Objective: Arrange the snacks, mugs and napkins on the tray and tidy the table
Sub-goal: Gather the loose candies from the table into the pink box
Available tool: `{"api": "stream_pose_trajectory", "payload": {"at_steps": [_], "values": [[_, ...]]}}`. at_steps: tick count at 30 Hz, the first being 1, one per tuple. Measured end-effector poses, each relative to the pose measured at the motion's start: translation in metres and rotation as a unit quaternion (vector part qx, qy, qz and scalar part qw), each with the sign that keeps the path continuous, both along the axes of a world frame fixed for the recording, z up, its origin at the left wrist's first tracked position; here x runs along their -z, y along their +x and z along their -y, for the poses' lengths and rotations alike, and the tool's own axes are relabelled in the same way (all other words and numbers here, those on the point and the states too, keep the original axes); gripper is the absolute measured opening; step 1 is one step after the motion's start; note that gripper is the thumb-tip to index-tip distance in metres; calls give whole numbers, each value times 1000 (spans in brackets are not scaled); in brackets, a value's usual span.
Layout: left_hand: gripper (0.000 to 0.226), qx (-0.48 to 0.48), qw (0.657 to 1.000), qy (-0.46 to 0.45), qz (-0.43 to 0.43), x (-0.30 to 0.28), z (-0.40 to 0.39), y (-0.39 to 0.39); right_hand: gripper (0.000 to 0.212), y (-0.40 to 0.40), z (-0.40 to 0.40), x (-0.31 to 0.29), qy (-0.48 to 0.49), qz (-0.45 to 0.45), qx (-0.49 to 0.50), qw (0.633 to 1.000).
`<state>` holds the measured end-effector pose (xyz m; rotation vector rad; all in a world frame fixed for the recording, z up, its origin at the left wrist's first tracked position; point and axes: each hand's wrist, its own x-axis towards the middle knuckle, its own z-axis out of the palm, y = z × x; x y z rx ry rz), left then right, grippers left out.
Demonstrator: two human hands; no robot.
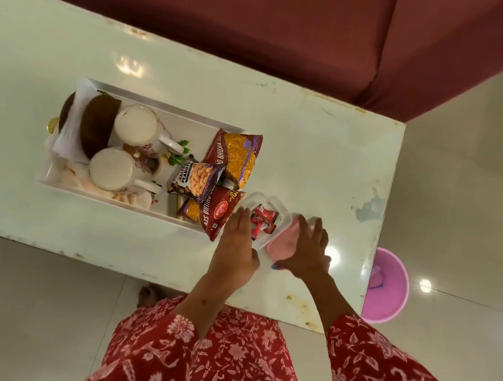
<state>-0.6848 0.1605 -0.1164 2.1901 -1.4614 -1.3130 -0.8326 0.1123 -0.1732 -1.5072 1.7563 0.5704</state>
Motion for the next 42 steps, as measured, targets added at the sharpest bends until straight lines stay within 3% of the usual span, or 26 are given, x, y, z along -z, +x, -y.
{"api": "stream_pose_trajectory", "payload": {"at_steps": [4, 8, 12, 15, 17, 20, 25, 39, 42], "values": [[87, 64, 995, 76, 16, 8, 8, -2, 127, -8, -18, 8, -87, -34, -97, 991], [85, 34, 994, 99, 4, 9, 6, -1, 124, -18, -21, 5, -142, 2, -108, 984], [70, -22, 994, 101, -29, 8, -1, 0, 130, -41, -13, 2, -186, 36, -26, 982], [58, -92, 989, 98, -59, 9, -8, 3, 128, -52, 1, -9, -203, 105, 91, 969], [54, -130, 984, 97, -68, 11, -11, 5, 130, -47, 11, -20, -179, 164, 102, 965], [50, -160, 978, 109, -83, 14, -13, 4, 137, -27, 18, -33, -118, 209, -33, 970], [47, -178, 968, 123, -127, 17, -14, 6, 133, 5, 12, -42, -84, 145, -232, 958], [44, -200, 960, 123, -156, 17, -9, 8, 118, 26, 6, -44, -103, 95, -276, 951], [52, -154, 971, 118, -139, 17, -9, 10, 119, 28, 5, -44, -91, 98, -279, 951]]}}
